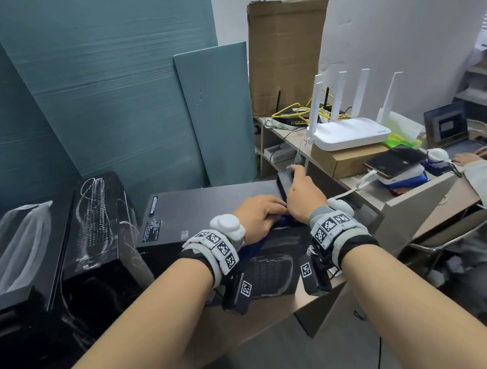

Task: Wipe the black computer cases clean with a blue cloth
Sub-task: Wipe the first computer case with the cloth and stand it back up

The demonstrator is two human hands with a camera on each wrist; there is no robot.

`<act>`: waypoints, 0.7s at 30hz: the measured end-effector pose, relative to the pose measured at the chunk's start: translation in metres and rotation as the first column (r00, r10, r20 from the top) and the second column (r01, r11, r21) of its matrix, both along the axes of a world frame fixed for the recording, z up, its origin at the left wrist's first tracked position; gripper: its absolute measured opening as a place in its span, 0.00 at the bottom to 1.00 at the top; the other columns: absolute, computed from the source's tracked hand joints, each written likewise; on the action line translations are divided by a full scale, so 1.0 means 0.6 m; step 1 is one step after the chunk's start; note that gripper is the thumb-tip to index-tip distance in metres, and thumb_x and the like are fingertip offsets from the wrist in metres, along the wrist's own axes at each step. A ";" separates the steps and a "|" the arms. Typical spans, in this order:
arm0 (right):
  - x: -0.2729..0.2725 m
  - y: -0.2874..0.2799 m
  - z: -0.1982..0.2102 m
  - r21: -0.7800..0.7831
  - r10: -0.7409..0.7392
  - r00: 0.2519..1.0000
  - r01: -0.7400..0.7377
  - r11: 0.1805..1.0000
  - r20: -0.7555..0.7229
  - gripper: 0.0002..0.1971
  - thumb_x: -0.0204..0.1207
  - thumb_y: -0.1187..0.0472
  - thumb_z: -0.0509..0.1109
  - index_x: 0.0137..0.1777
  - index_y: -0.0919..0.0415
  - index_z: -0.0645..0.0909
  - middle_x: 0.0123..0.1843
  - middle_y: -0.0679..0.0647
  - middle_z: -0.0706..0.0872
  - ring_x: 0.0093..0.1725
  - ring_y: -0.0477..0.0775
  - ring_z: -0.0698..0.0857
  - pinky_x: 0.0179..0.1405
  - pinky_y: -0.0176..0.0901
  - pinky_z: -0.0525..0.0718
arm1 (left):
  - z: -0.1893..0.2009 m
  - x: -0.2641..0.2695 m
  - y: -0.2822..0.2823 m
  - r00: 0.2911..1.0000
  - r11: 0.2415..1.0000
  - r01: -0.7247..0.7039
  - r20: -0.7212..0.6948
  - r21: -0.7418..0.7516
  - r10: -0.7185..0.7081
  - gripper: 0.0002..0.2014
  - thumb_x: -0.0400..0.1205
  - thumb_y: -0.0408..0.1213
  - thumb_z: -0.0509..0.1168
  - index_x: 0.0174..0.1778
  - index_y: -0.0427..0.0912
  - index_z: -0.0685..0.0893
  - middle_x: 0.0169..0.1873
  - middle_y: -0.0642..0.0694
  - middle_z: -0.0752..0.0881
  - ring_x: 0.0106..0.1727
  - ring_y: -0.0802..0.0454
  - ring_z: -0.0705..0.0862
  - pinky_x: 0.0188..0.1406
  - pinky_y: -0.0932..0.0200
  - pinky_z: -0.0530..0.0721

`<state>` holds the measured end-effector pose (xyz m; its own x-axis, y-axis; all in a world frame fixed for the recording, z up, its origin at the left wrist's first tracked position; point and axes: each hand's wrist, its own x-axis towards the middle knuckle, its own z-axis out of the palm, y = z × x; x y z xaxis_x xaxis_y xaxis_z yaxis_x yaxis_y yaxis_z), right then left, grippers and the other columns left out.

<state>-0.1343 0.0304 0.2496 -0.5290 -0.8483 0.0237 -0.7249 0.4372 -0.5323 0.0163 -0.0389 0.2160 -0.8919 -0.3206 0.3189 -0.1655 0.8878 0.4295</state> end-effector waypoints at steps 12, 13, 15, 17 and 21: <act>-0.008 -0.004 -0.005 0.017 -0.003 1.000 0.002 1.000 0.016 0.28 0.83 0.67 0.59 0.80 0.54 0.57 0.67 0.66 0.77 0.56 0.72 0.83 0.49 0.58 0.78 | 0.004 -0.066 -0.008 0.757 0.759 -0.636 0.078 -0.140 0.649 0.16 0.79 0.33 0.62 0.59 0.52 0.87 0.59 0.52 0.85 0.57 0.43 0.84 0.49 0.52 0.85; -0.009 -0.004 -0.006 0.019 -0.004 1.000 0.003 1.000 0.013 0.28 0.83 0.66 0.59 0.80 0.54 0.57 0.68 0.66 0.77 0.56 0.72 0.83 0.49 0.57 0.77 | 0.005 -0.070 -0.011 0.759 0.762 -0.633 0.088 -0.136 0.646 0.17 0.79 0.33 0.62 0.61 0.52 0.86 0.60 0.52 0.85 0.58 0.42 0.84 0.51 0.52 0.85; -0.010 -0.005 -0.007 0.025 0.002 1.000 -0.002 1.000 0.008 0.27 0.83 0.65 0.59 0.80 0.53 0.57 0.69 0.66 0.76 0.58 0.72 0.83 0.50 0.57 0.77 | 0.004 -0.075 -0.023 0.790 0.795 -0.595 0.098 -0.116 0.605 0.19 0.79 0.34 0.62 0.65 0.52 0.86 0.63 0.51 0.84 0.63 0.43 0.83 0.58 0.51 0.84; -0.010 -0.006 -0.006 0.029 0.000 1.000 0.000 1.000 -0.011 0.25 0.84 0.63 0.57 0.80 0.53 0.58 0.70 0.66 0.76 0.59 0.72 0.83 0.51 0.57 0.77 | 0.002 -0.076 -0.034 0.813 0.821 -0.562 0.120 -0.099 0.570 0.21 0.80 0.36 0.62 0.70 0.53 0.84 0.67 0.52 0.83 0.67 0.45 0.82 0.63 0.51 0.82; -0.002 -0.006 -0.005 0.052 -0.008 0.997 0.012 0.999 -0.080 0.29 0.84 0.44 0.63 0.79 0.52 0.59 0.70 0.64 0.76 0.62 0.72 0.84 0.57 0.60 0.81 | 0.001 -0.064 -0.034 0.816 0.829 -0.538 0.150 -0.152 0.558 0.21 0.84 0.39 0.61 0.74 0.52 0.80 0.70 0.51 0.81 0.71 0.47 0.79 0.65 0.51 0.80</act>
